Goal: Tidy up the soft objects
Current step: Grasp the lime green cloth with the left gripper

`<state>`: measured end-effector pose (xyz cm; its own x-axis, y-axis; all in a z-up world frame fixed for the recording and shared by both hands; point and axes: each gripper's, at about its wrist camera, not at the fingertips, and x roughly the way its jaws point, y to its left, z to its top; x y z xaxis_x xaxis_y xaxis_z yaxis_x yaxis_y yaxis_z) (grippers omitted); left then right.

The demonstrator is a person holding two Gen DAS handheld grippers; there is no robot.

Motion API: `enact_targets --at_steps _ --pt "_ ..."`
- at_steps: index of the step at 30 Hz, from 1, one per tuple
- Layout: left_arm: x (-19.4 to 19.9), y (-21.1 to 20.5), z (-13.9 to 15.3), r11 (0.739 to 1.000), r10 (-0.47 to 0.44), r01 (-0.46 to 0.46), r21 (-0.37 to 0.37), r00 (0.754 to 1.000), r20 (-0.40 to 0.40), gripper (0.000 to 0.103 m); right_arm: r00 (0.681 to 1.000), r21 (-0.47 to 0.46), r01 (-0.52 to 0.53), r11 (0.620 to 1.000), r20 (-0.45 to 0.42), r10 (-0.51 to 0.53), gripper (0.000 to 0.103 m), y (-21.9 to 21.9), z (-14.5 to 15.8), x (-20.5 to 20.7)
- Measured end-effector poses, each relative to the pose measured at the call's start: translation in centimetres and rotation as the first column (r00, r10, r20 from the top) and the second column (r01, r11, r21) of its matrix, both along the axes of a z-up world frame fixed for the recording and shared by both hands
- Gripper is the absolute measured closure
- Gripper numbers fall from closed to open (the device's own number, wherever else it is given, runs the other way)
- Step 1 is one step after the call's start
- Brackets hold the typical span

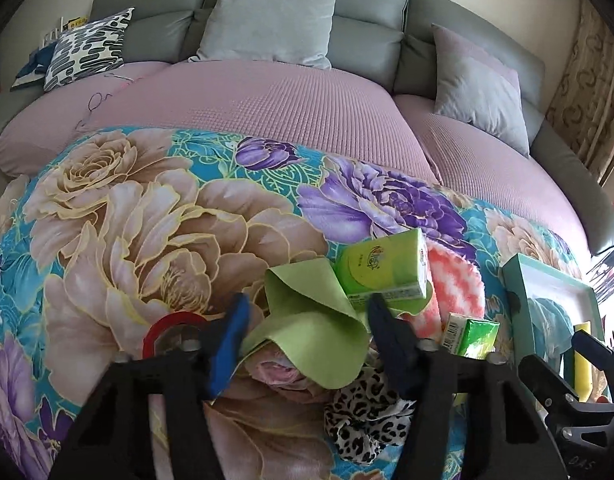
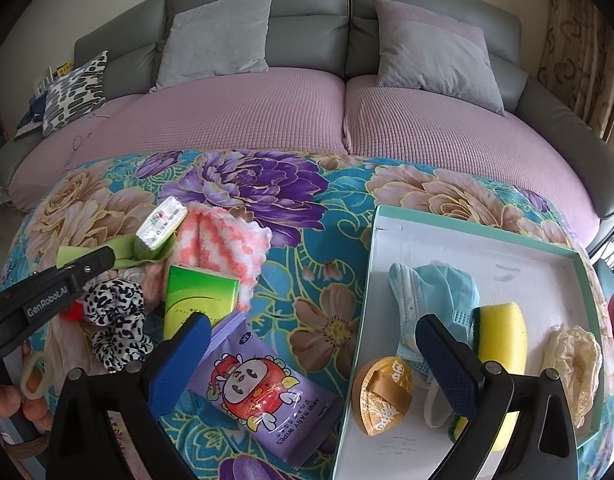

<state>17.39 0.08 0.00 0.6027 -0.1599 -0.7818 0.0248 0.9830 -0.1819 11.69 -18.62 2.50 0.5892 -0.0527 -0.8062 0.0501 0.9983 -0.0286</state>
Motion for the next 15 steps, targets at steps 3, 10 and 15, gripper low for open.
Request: enact_targets --at_steps 3,10,15 --pt "0.0 0.3 -0.2 1.0 0.0 -0.001 -0.02 1.0 -0.009 0.075 1.0 0.0 0.001 1.0 -0.005 -0.001 0.0 0.0 -0.1 0.0" --pt "-0.3 0.8 0.0 0.996 -0.021 0.021 -0.089 1.0 -0.002 0.095 1.0 0.0 0.002 1.0 -0.007 -0.002 0.0 -0.1 -0.2 0.0" --pt "-0.7 1.5 0.6 0.993 -0.001 0.004 -0.119 1.0 0.021 0.097 1.0 0.002 0.005 1.0 -0.006 -0.005 0.0 -0.2 -0.1 -0.1"
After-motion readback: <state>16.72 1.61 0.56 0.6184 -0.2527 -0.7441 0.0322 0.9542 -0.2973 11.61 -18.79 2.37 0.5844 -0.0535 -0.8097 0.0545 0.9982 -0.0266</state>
